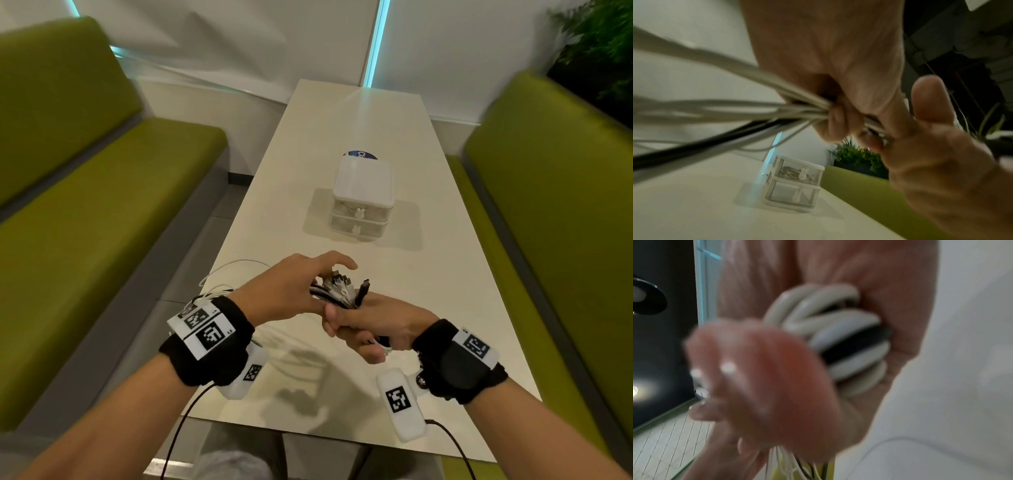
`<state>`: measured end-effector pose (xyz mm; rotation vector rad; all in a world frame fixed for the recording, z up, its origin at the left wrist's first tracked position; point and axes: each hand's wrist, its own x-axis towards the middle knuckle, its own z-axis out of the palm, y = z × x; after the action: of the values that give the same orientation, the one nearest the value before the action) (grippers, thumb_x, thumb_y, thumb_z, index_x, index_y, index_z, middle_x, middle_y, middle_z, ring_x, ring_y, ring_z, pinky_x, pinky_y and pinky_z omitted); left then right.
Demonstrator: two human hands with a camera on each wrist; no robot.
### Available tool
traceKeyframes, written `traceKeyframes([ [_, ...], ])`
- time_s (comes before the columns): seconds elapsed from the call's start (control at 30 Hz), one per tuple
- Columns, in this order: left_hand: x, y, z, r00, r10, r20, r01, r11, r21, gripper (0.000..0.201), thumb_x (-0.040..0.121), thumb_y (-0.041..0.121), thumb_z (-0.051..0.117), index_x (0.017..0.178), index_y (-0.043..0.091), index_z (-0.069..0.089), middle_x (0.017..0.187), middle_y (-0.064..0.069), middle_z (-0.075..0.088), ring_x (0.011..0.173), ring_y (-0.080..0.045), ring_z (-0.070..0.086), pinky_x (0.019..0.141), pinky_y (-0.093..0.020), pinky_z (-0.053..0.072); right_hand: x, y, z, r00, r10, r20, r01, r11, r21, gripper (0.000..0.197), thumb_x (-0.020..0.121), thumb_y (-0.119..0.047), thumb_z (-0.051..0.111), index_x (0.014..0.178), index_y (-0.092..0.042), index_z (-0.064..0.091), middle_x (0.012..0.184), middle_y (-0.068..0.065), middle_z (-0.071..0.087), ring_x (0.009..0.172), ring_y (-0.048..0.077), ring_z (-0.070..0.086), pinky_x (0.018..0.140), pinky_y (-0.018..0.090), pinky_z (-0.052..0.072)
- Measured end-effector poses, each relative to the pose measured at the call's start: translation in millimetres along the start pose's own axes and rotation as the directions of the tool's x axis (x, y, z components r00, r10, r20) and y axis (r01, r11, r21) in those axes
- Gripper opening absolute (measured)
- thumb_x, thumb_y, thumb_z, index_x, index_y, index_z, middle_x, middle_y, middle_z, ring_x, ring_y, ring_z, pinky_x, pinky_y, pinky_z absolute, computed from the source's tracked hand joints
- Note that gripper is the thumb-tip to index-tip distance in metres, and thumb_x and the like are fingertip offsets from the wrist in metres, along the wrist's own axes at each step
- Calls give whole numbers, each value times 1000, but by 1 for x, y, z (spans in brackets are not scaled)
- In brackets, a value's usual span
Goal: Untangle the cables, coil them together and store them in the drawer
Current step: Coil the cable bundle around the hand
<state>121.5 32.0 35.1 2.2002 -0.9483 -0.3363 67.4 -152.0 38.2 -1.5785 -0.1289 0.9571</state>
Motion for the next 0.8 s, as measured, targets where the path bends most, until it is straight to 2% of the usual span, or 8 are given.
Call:
traceKeyframes([
  [0.1, -3, -1, -8, 996, -75, 56, 84, 983, -161, 82, 66, 32, 87, 134, 45, 45, 110, 12, 60, 78, 4, 61, 79, -12, 46, 1, -1, -1, 999, 1, -52, -2, 1000, -18, 43, 90, -55, 55, 70, -17, 51, 53, -3, 28, 38, 14, 29, 41, 21, 30],
  [0.17, -2, 1, -8, 995, -78, 61, 90, 970, -227, 70, 70, 47, 77, 134, 44, 48, 115, 8, 60, 78, 13, 59, 76, -8, 42, 5, 0, -2, 993, -4, -121, -3, 998, -59, 32, 94, -46, 61, 71, -24, 62, 55, 0, 25, 43, 17, 25, 45, 26, 26],
  [0.23, 0, 6, 0, 998, -52, 44, 56, 992, -109, 62, 75, 68, 57, 132, 46, 49, 114, 12, 59, 84, 12, 57, 78, -9, 40, 8, 3, 0, 975, 11, -220, -44, 989, -144, 19, 91, -30, 63, 75, -21, 62, 55, 1, 25, 44, 17, 23, 45, 27, 24],
  [0.33, 7, 12, 22, 993, -95, -73, 109, 967, 229, 63, 73, 82, 41, 122, 45, 53, 103, 14, 62, 92, -7, 59, 84, -29, 46, 11, 6, 4, 926, 18, -377, -79, 986, -146, 14, 80, -8, 48, 70, -11, 40, 52, 1, 24, 41, 15, 19, 45, 24, 19],
  [0.47, 13, 13, 37, 969, -77, -235, 157, 925, 346, 46, 86, 69, 31, 83, 27, 50, 70, 3, 58, 67, -23, 53, 63, -36, 41, 14, 9, 8, 868, -55, -494, -77, 967, -244, 24, 82, 0, 50, 64, -12, 40, 46, -7, 20, 42, 13, 12, 45, 19, 12],
  [0.63, 15, 10, 34, 962, 23, -273, 80, 930, 359, 43, 85, 58, 22, 76, 20, 41, 57, 0, 52, 57, -29, 47, 57, -38, 40, 15, 7, 7, 889, -131, -438, -29, 940, -339, 7, 86, -4, 56, 81, -7, 60, 50, 2, 38, 37, 18, 29, 41, 21, 24],
  [0.73, 13, 9, 34, 949, 141, -283, -10, 907, 420, 37, 87, 51, 30, 75, 19, 41, 54, -1, 51, 51, -30, 44, 52, -37, 40, 13, -1, 3, 942, -108, -318, -8, 939, -343, 18, 81, -9, 63, 68, -20, 68, 59, 4, 64, 60, 22, 63, 62, 31, 46],
  [0.8, 11, 8, 32, 932, 192, -306, -38, 895, 445, 36, 89, 48, 35, 74, 16, 45, 50, -1, 50, 46, -29, 42, 47, -32, 35, 11, -6, 3, 965, -85, -247, -3, 942, -336, 8, 80, -13, 65, 78, -9, 71, 76, 11, 73, 69, 14, 69, 72, 27, 51],
])
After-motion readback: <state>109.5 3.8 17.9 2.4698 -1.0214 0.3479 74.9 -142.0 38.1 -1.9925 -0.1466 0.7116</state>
